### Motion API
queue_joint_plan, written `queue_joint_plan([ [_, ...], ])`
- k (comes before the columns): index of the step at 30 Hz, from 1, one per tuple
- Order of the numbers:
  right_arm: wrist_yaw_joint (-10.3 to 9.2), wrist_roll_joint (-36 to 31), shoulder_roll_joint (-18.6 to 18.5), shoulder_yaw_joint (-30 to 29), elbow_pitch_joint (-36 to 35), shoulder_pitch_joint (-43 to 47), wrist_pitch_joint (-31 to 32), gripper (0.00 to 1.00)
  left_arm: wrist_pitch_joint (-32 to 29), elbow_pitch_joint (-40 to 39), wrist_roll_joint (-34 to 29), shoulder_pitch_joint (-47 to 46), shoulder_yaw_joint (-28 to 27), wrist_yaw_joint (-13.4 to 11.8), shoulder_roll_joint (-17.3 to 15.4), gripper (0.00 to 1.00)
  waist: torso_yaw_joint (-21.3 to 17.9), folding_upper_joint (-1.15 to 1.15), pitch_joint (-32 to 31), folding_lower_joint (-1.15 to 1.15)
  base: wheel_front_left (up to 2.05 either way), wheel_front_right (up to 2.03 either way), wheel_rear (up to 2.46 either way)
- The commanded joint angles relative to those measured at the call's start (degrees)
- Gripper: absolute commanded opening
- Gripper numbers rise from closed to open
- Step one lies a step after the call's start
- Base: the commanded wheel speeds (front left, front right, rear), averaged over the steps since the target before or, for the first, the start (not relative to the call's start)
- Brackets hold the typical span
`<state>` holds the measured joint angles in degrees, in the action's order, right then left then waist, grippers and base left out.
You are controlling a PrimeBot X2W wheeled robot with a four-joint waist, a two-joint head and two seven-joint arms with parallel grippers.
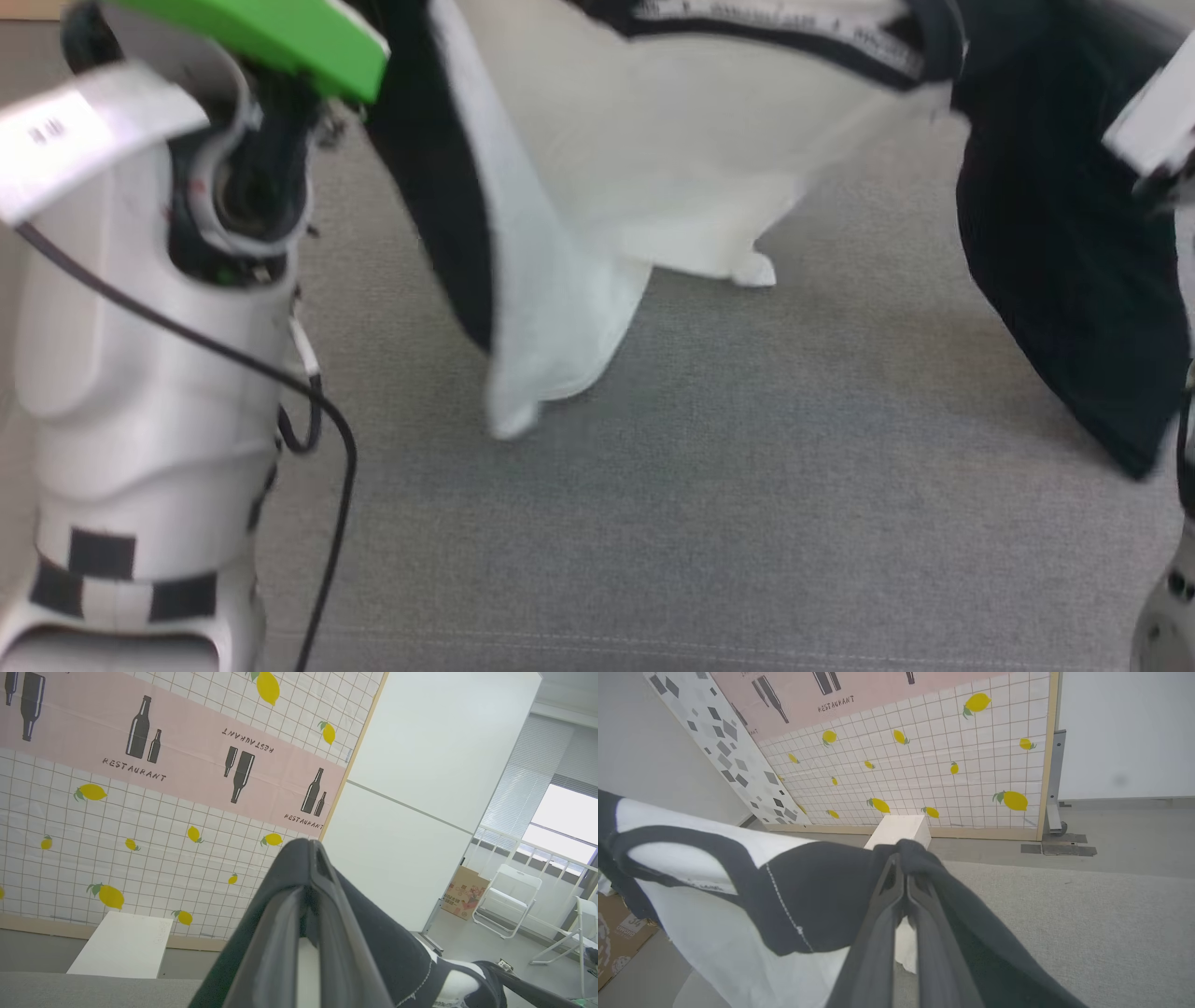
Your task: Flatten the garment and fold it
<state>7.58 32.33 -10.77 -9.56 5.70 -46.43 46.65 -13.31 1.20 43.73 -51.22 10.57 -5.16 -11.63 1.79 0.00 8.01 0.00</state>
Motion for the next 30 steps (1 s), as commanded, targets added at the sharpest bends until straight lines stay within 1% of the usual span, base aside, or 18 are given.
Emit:
queue_joint_plan([
  [1, -0.09, -0.18, 0.59, -0.61, -0.23, -2.24, 0.40, 0.00, -0.10, 1.34, -1.13, -2.39, -0.17, -0.23, -0.72, 0.00, -0.30, 0.00, 0.88, 0.00, 0.00, 0.00, 0.00],
  [3, -0.09, -1.66, 0.98, -1.44, 0.29, -5.34, 1.16, 0.00, -0.38, 3.84, -1.76, -5.52, -0.22, -0.40, -1.14, 0.00, -0.38, 0.00, 2.49, 0.00, 0.00, 0.00, 0.00],
  [5, -0.09, -4.11, 1.30, -1.94, 1.82, -8.91, 1.55, 0.00, -0.69, 7.12, -3.92, -8.83, 0.73, -0.37, -2.38, 0.00, -0.51, 0.00, 4.41, 0.00, 0.00, 0.00, 0.00],
  [9, -0.09, -10.56, 2.56, -3.10, 6.75, -18.72, 0.29, 0.00, -0.69, 14.27, -6.44, -16.51, 1.71, -0.64, -2.95, 0.00, -1.15, 0.00, 9.56, 0.00, 0.00, 0.00, 0.00],
  [10, -0.09, -12.75, 2.87, -3.20, 8.36, -21.88, -0.71, 0.00, -0.62, 16.31, -8.12, -18.97, 2.59, -0.56, -3.67, 0.00, -1.38, 0.00, 10.95, 0.00, 0.00, 0.00, 0.00],
  [13, -0.09, -18.22, 4.28, -4.49, 12.09, -30.82, -4.94, 0.00, 0.30, 20.75, -10.80, -25.80, 3.43, -0.91, -4.37, 0.00, -2.17, 0.00, 14.48, 0.00, 0.00, 0.00, 0.00],
  [15, -0.09, -21.04, 5.46, -5.89, 14.41, -36.73, -8.89, 0.00, 1.83, 23.08, -12.09, -30.46, 3.43, -1.20, -4.41, 0.00, -2.72, 0.00, 16.54, 0.00, 0.00, 0.00, 0.00],
  [17, -0.09, -23.69, 6.11, -5.42, 16.45, -41.50, -12.92, 0.00, 3.99, 24.70, -13.28, -34.50, 3.49, -1.28, -4.31, 0.00, -3.15, 0.00, 18.23, 0.00, 0.00, 0.00, 0.00],
  [20, -0.09, -25.91, 6.80, -6.08, 20.35, -46.85, -17.91, 0.00, 7.20, 26.86, -14.60, -39.21, 3.56, -1.28, -4.04, 0.00, -3.57, 0.00, 20.43, 0.00, 0.00, 0.00, 0.00],
  [22, -0.09, -26.75, 7.02, -6.33, 23.00, -49.19, -20.08, 0.00, 8.86, 28.45, -14.74, -41.16, 3.51, -1.07, -3.57, 0.00, -3.64, 0.00, 21.73, 0.00, 0.00, 0.00, 0.00],
  [27, -0.09, -26.07, 7.23, -6.44, 27.61, -51.37, -22.63, 0.00, 12.99, 32.00, -14.31, -42.76, 2.75, -0.34, -3.14, 0.00, -3.44, 0.00, 25.13, 0.00, 0.00, 0.00, 0.00],
  [30, -0.09, -25.16, 6.31, -5.83, 29.45, -50.88, -23.16, 0.00, 14.96, 34.42, -13.90, -41.67, 2.63, 0.38, -3.02, 0.00, -3.05, 0.00, 27.02, 0.00, 0.00, 0.00, 0.00],
])
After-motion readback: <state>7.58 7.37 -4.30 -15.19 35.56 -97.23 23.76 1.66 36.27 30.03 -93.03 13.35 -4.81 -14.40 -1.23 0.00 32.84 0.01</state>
